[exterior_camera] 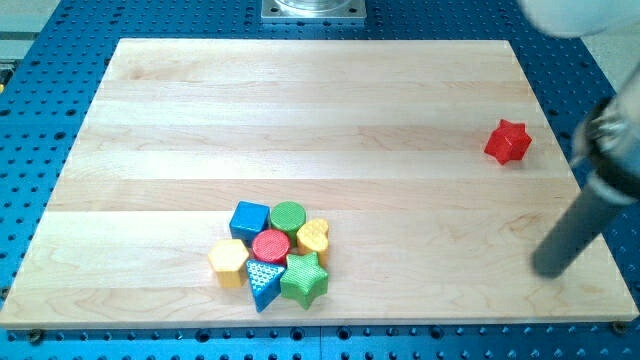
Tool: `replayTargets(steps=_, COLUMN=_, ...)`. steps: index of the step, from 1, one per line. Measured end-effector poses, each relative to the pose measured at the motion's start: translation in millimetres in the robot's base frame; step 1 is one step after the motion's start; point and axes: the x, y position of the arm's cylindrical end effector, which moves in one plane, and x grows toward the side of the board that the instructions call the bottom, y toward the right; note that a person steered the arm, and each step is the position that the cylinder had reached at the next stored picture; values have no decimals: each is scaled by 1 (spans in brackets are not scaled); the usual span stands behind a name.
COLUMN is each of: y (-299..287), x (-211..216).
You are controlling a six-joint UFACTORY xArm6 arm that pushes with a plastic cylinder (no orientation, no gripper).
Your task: Push the green star into the green circle
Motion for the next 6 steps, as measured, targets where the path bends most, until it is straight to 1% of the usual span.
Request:
replayTargets(steps=1, y=-83, x=24)
replayTargets(steps=2, y=-159, x=30)
replayTargets(steps=3, y=-184, x=29)
replayTargets(steps=4, y=-237, x=30)
replayTargets(steps=6, y=-245, x=29)
